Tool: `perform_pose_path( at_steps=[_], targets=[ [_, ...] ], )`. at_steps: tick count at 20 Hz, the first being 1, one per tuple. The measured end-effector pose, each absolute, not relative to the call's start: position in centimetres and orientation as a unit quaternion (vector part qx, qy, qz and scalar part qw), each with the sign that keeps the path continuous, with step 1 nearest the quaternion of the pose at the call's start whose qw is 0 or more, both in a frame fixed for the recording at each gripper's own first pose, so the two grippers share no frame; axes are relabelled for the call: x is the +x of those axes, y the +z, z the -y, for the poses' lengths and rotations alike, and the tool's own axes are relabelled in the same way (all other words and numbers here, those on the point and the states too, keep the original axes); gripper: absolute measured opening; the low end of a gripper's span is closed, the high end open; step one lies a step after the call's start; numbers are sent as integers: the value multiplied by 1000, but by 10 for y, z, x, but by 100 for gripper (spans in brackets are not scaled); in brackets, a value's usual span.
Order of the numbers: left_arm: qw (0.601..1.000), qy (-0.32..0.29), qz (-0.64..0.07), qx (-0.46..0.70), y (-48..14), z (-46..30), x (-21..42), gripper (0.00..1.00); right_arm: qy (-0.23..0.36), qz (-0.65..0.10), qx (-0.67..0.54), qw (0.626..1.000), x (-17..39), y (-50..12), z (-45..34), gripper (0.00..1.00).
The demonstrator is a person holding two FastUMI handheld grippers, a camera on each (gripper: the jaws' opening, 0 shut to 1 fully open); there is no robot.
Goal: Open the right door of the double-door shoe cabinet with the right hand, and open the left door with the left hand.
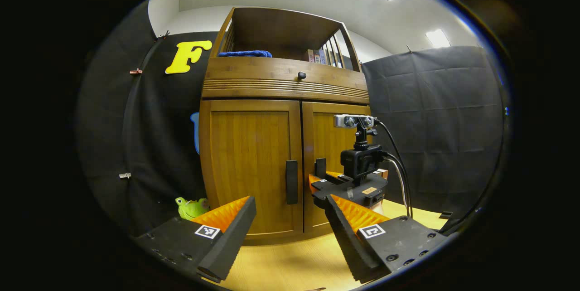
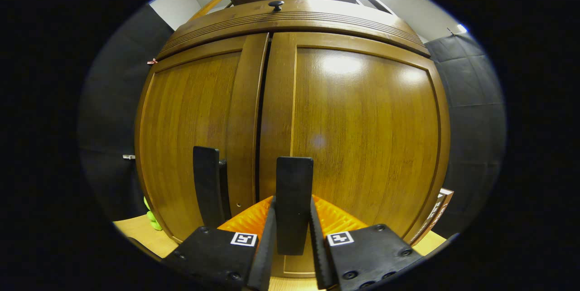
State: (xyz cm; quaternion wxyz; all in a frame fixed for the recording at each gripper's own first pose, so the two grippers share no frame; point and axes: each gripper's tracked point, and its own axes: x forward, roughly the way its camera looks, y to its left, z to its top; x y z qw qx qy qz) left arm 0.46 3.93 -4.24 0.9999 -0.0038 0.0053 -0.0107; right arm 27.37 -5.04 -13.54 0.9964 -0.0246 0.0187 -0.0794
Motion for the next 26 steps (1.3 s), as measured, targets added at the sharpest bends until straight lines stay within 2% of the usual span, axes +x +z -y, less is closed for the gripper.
perform_pose_path(
  at_steps=[2,3,4,5,6,7,14,15,16,17,21,22,23,26],
  targets=[
    [1000,-9,-9,-8,-45,-41,4,95,-78,-18,-18,997,274,-138,51,35],
    [1000,-7,-9,-9,-45,-42,3,95,-75,-21,-15,997,274,-138,50,40],
    [1000,-5,-10,-10,-45,-44,2,95,-71,-23,-13,997,273,-138,50,35],
    [1000,-3,-10,-10,-45,-44,2,95,-67,-25,-13,997,271,-138,48,35],
    [1000,0,-10,-9,-44,-45,1,95,-65,-26,-15,997,270,-138,49,40],
    [1000,2,-10,-8,-45,-45,-1,95,-63,-26,-17,998,266,-137,48,35],
    [1000,2,-12,-8,-44,-31,-15,95,-39,-31,-17,999,225,-134,46,35],
    [1000,0,-10,-9,-43,-28,-16,95,-35,-31,-14,999,221,-134,46,31],
    [1000,-1,-9,-9,-41,-25,-18,95,-30,-33,-12,999,217,-133,46,39],
    [1000,-2,-8,-9,-41,-22,-20,95,-26,-35,-12,999,212,-131,46,35],
    [1000,-5,-4,-7,-39,-11,-26,95,-14,-34,-4,999,200,-129,49,35],
    [1000,-5,-5,-8,-39,-9,-27,96,-12,-31,2,999,191,-126,49,17],
    [1000,-5,-5,-8,-40,-6,-28,96,-7,-35,6,999,188,-126,49,22],
    [1000,-10,-5,-11,-40,1,-29,95,-1,-35,1,999,174,-123,52,21]
  ],
)
